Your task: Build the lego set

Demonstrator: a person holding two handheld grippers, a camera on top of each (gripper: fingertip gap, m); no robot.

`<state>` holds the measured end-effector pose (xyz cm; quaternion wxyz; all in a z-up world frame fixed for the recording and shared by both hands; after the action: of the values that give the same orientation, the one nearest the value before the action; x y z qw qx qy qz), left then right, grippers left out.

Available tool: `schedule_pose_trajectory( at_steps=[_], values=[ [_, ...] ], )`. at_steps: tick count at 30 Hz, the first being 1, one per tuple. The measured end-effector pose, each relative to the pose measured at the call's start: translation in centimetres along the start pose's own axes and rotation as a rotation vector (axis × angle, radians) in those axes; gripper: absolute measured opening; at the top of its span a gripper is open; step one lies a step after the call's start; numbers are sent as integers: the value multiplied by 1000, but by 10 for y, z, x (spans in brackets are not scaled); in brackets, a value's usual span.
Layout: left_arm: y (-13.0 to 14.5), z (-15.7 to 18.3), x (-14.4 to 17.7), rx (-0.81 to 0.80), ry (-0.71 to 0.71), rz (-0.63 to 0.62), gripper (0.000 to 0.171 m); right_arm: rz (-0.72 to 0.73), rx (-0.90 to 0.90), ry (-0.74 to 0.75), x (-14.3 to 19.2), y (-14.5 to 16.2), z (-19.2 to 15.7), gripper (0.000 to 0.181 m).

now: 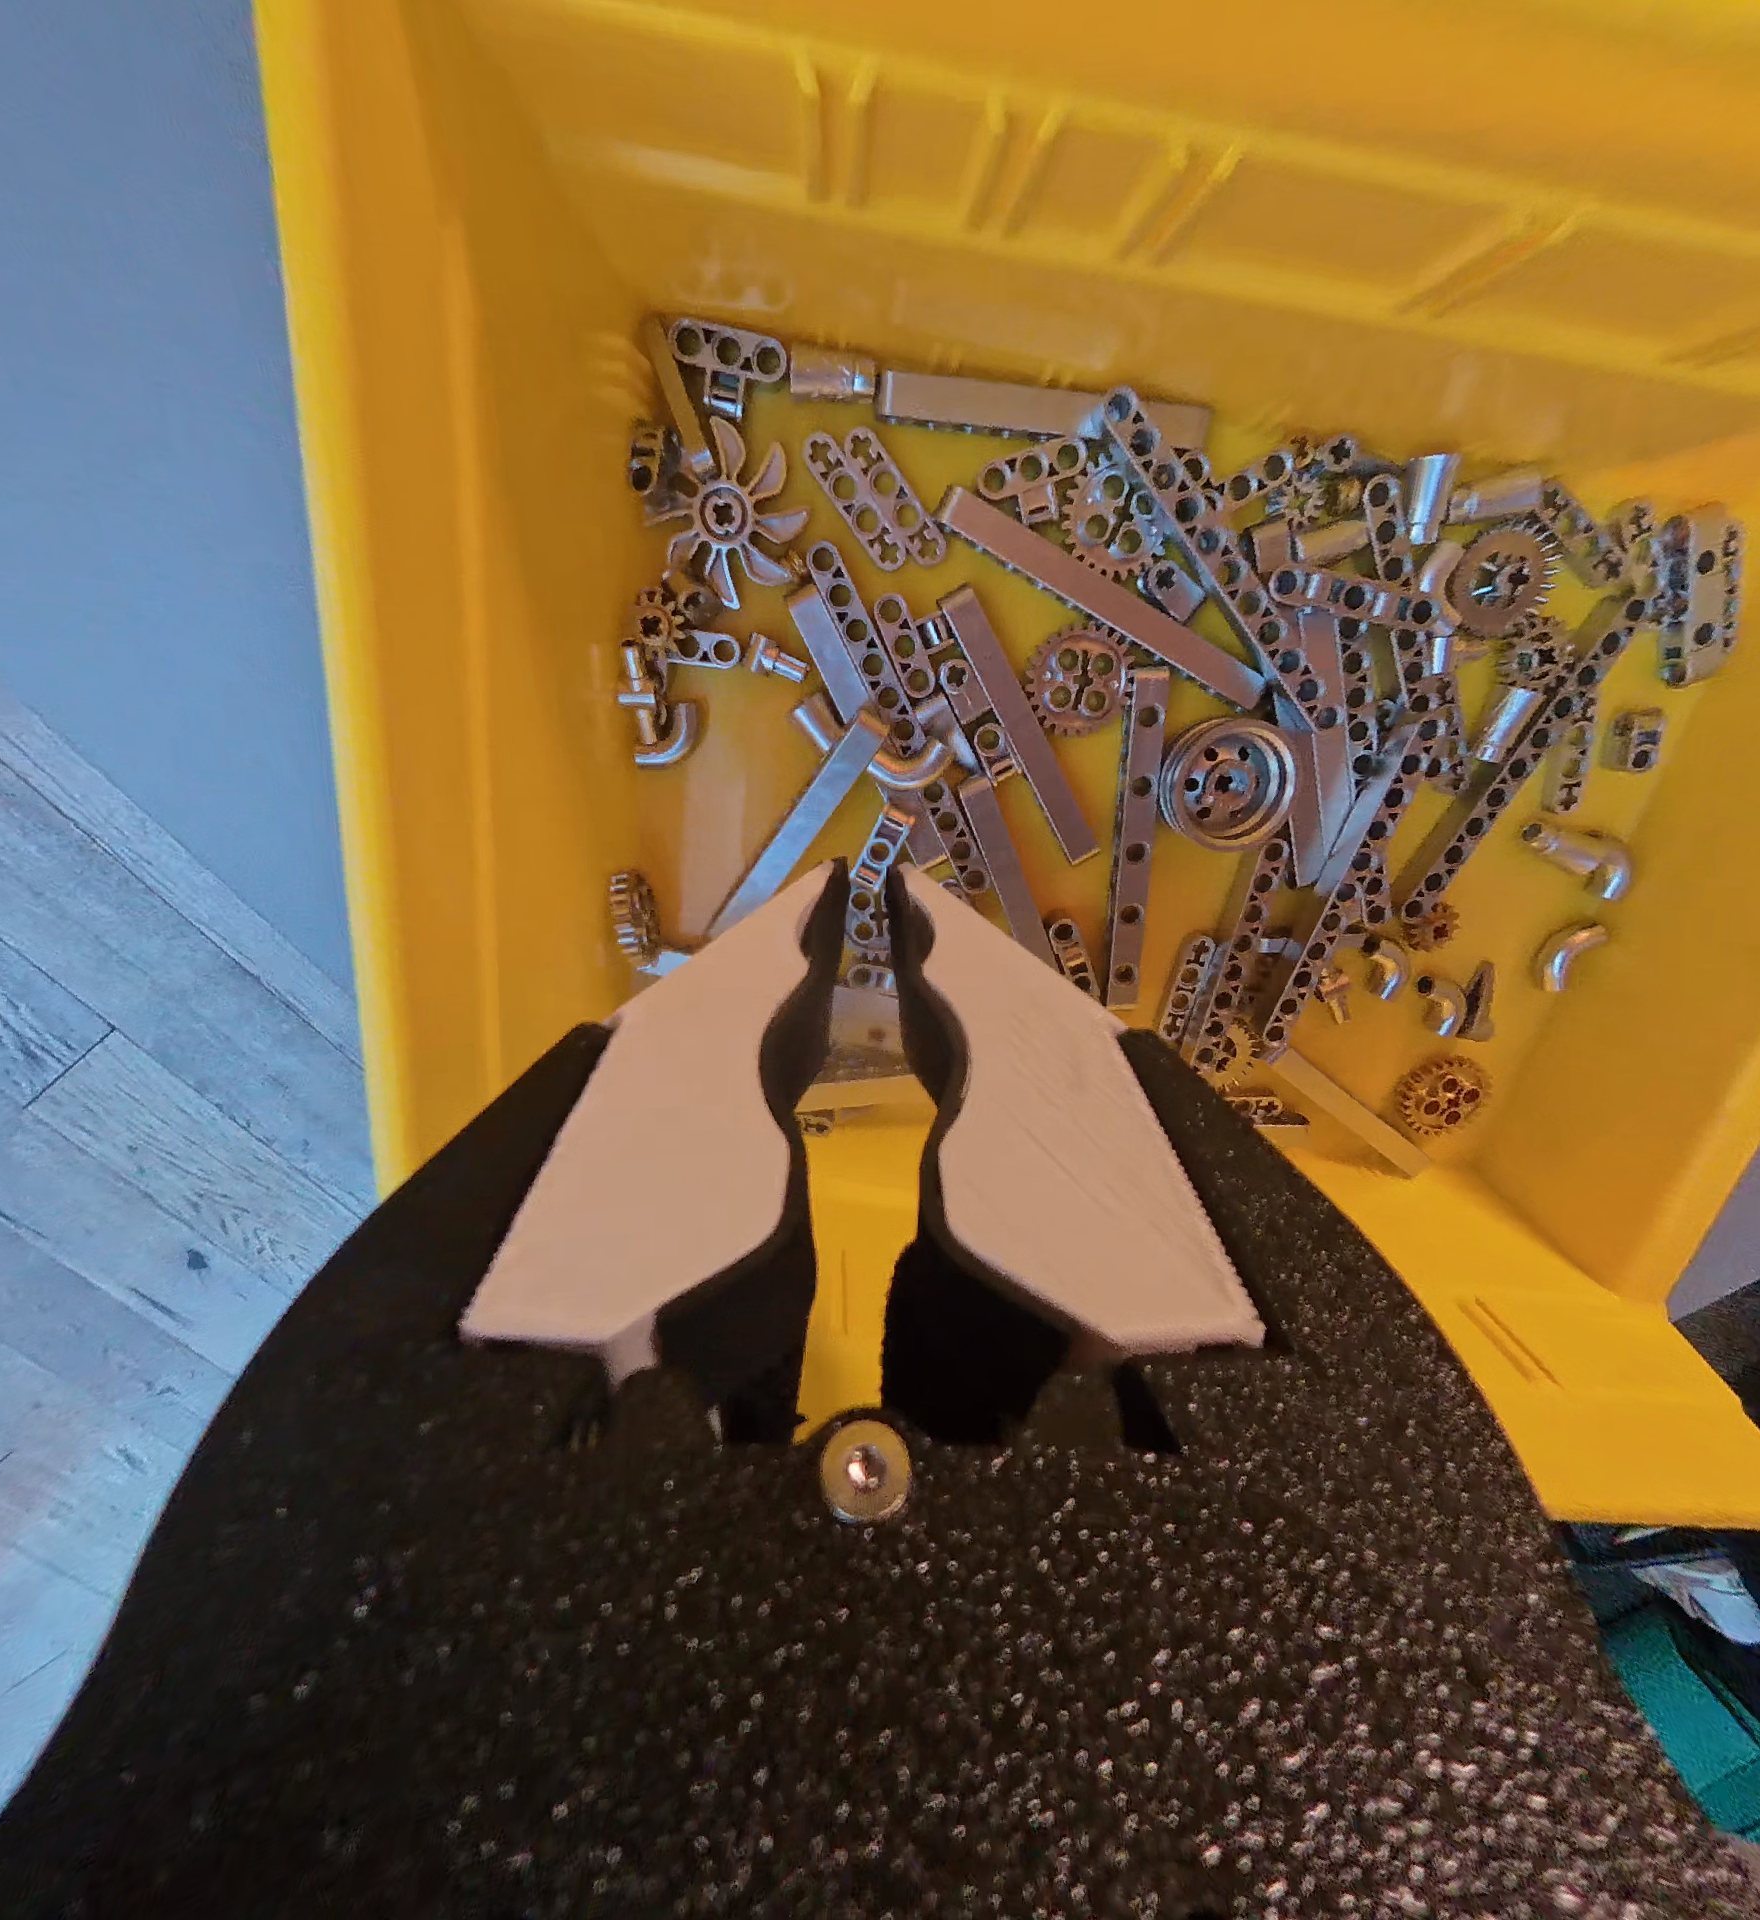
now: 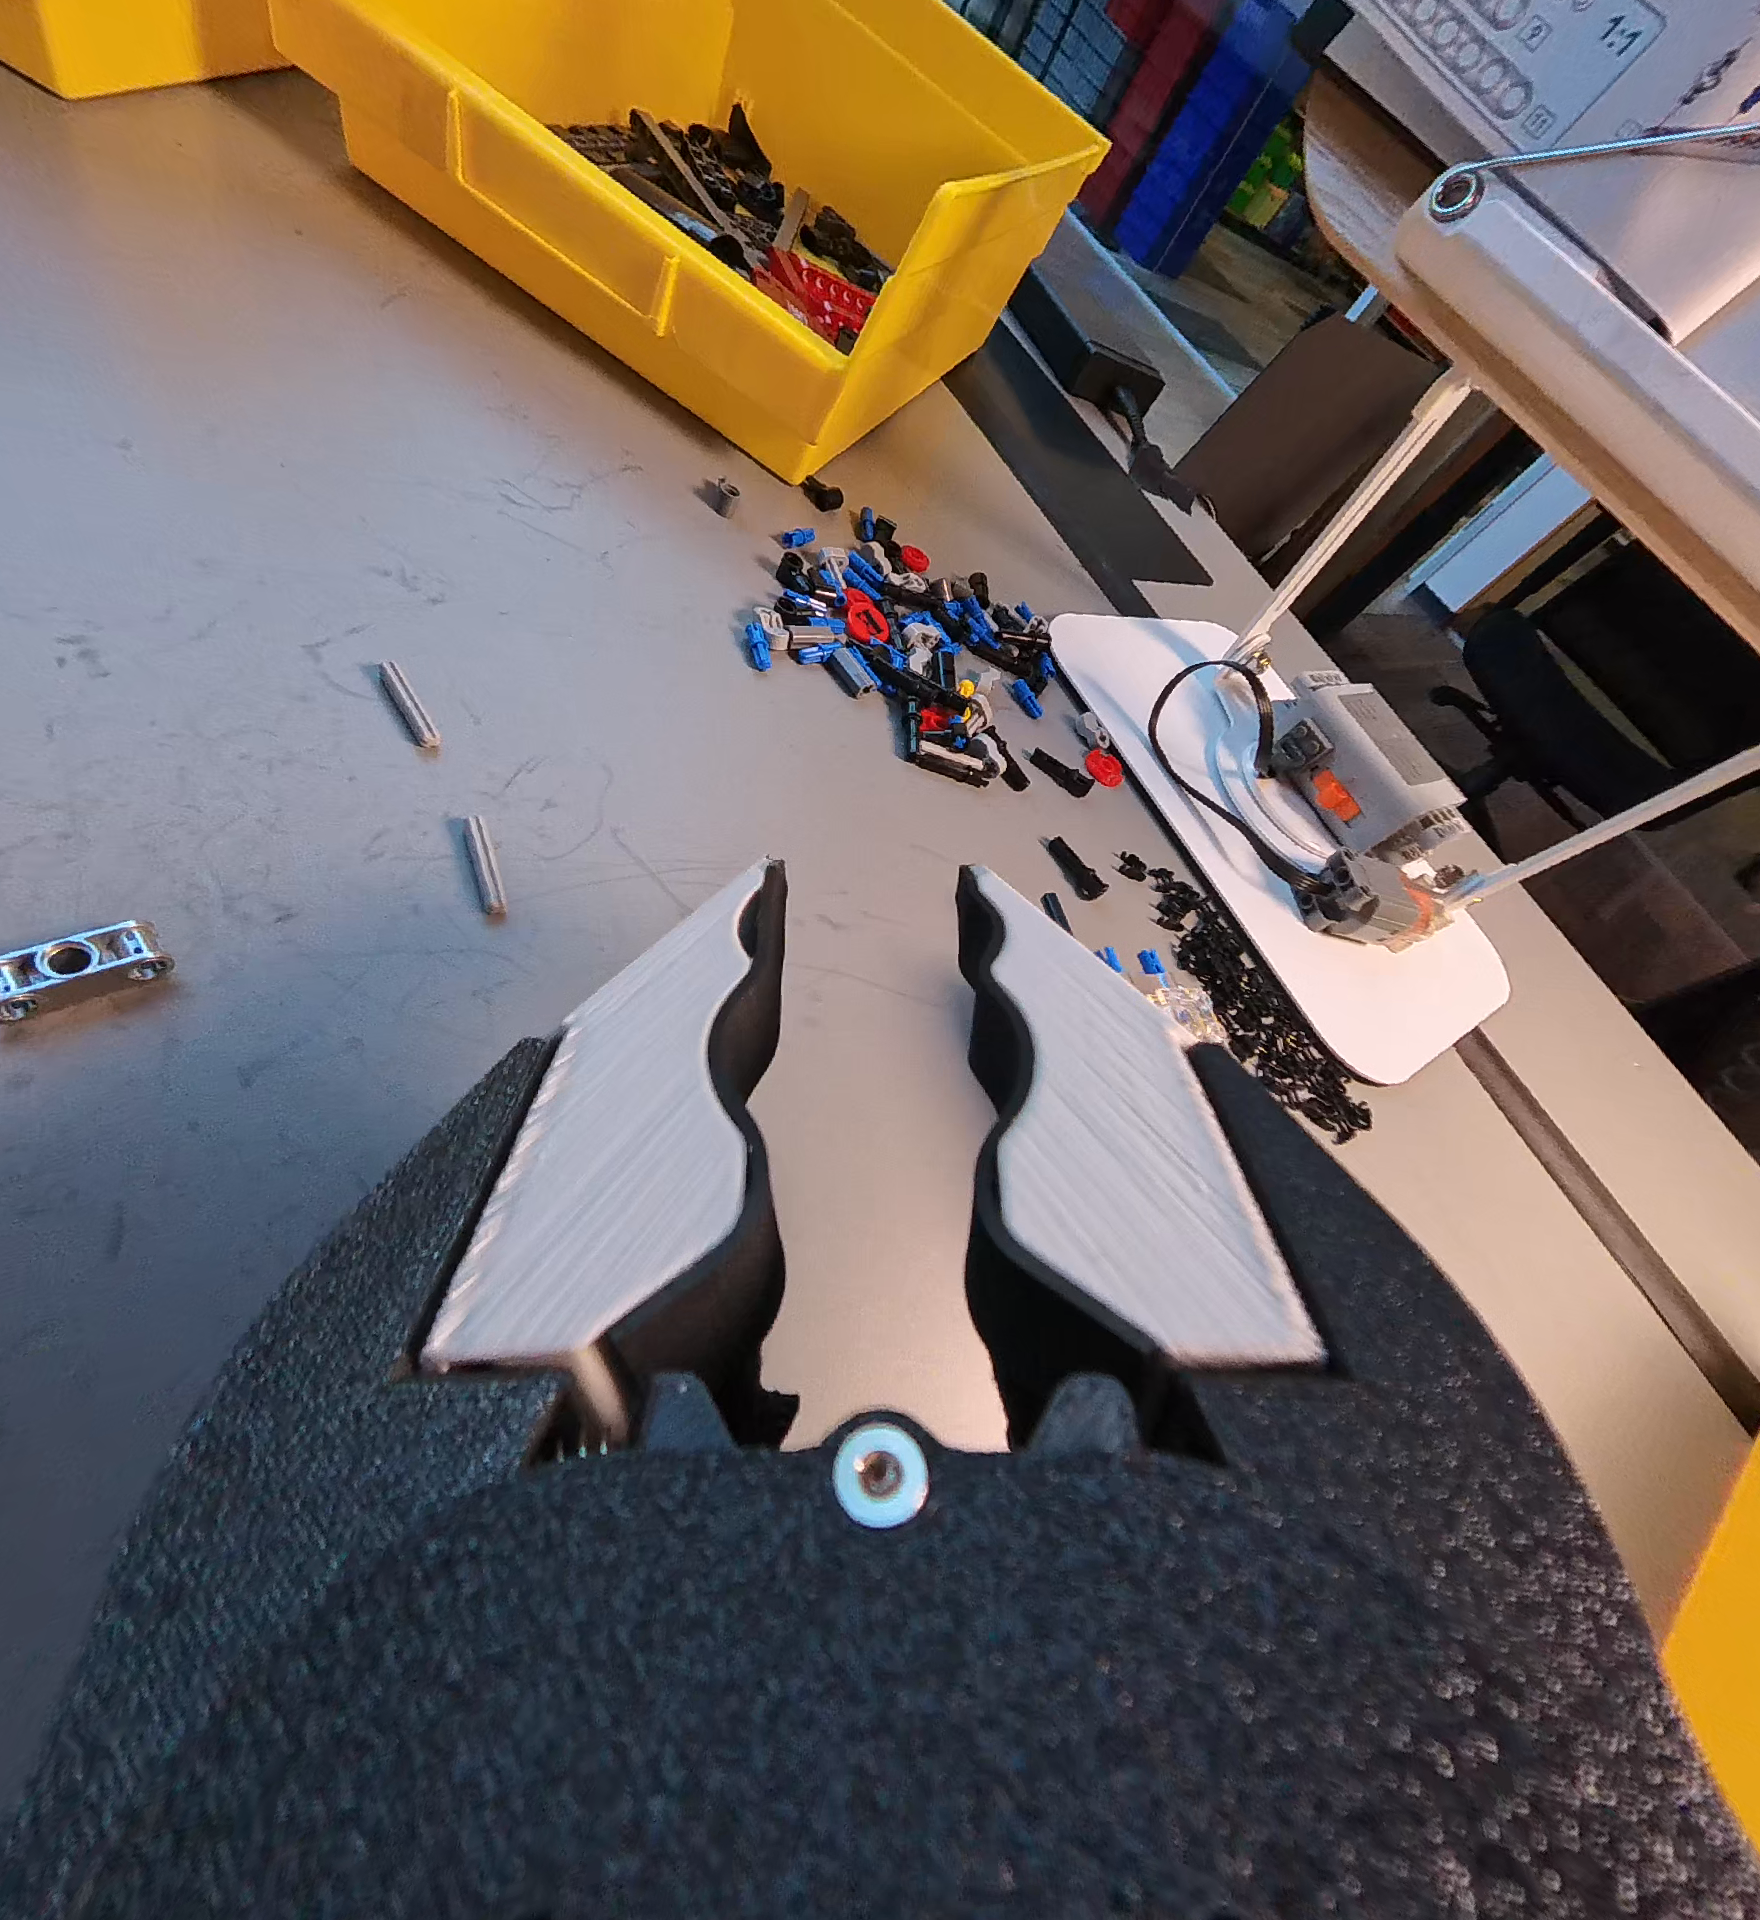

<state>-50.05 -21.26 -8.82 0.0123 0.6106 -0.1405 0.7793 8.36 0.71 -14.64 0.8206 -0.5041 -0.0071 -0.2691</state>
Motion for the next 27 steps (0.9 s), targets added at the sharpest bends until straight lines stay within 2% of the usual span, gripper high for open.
schedule_pose_trajectory(
  at_steps=[6,10,14,23,27],
  values=[
    [2,3,-5,-9,-4,-18,7,7,-2,4,-4,-3,-6,31],
    [4,2,-25,-31,-45,-119,13,4,1,0,-9,-5,-12,31],
    [4,-4,-34,-18,-44,-155,14,3,1,2,-15,-8,-16,31],
    [-1,-13,-38,-25,-50,-164,17,0,-1,2,-17,-9,-16,31],
    [1,-9,-33,-28,-39,-174,12,8,-10,4,-13,-8,-11,31]
  ],
)
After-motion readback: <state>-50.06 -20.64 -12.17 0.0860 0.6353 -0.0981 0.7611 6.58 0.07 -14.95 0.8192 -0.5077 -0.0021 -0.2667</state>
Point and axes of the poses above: each gripper's, where its closed fingertips meet, x back along the fingers, y out of its underside, z = x × y across the jaws, the point moved 10 cm from there along x, back along the fingers, and after that the axes turned 10 degrees about y, right-handed, at the moved point
